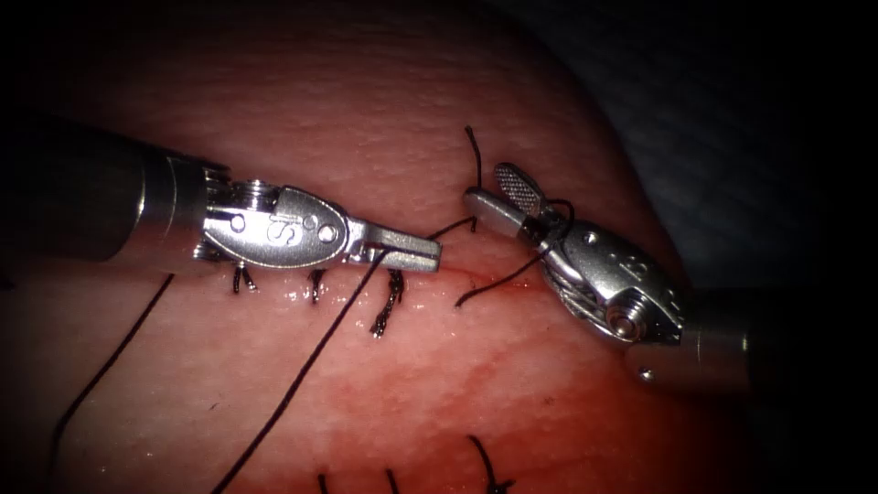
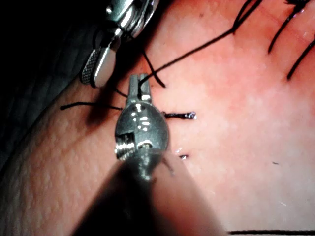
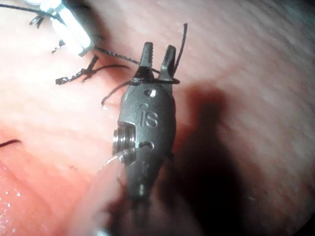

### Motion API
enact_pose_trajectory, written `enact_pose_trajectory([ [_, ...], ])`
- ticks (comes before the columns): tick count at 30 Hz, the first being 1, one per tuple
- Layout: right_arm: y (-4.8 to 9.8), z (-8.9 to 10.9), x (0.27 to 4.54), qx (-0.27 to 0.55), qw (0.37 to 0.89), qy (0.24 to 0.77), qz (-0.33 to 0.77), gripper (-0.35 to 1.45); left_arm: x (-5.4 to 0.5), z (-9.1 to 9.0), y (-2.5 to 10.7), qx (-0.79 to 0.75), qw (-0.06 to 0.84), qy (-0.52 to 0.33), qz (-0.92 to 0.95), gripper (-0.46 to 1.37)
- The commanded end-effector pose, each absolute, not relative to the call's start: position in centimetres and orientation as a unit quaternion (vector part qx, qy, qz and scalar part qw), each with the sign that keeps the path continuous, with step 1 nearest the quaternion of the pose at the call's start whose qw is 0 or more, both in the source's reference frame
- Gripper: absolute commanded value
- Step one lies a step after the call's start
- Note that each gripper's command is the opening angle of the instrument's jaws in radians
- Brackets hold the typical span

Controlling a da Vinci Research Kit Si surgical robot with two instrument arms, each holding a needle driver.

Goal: Wound Closure
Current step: Use the left hand to loop the suture counter-clockwise two times around the right gripper.

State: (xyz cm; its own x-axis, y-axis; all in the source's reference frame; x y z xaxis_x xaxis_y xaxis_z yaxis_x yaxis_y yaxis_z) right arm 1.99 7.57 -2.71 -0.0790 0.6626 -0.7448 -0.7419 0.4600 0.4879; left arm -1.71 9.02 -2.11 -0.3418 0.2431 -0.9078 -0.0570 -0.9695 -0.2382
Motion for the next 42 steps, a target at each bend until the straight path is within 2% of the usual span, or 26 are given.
enact_pose_trajectory([
  [1, 7.57, -2.71, 1.99, -0.041, 0.678, 0.519, 0.519, -0.35, -1.72, -2.11, 9.02, -0.567, 0.090, -0.085, 0.815, -0.35],
  [20, 7.57, -2.71, 1.99, -0.038, 0.676, 0.515, 0.525, -0.35, -1.78, -2.11, 8.88, -0.555, 0.083, -0.089, 0.823, -0.35],
  [21, 7.57, -2.71, 1.99, -0.038, 0.676, 0.515, 0.525, -0.29, -1.80, -2.11, 8.88, -0.554, 0.083, -0.090, 0.823, -0.35],
  [24, 7.59, -2.70, 2.02, -0.031, 0.681, 0.512, 0.523, 0.18, -1.88, -2.13, 8.85, -0.553, 0.085, -0.087, 0.824, -0.35],
  [25, 7.61, -2.69, 2.04, -0.026, 0.683, 0.511, 0.521, 0.40, -1.92, -2.15, 8.85, -0.553, 0.086, -0.088, 0.824, -0.35],
  [27, 7.63, -2.67, 2.07, -0.020, 0.688, 0.505, 0.521, 0.68, -1.94, -2.17, 8.86, -0.553, 0.085, -0.087, 0.824, -0.35],
  [42, 7.60, -2.43, 2.33, 0.052, 0.729, 0.477, 0.488, 0.61, -1.94, -2.43, 9.08, -0.556, 0.075, -0.088, 0.823, -0.35],
])
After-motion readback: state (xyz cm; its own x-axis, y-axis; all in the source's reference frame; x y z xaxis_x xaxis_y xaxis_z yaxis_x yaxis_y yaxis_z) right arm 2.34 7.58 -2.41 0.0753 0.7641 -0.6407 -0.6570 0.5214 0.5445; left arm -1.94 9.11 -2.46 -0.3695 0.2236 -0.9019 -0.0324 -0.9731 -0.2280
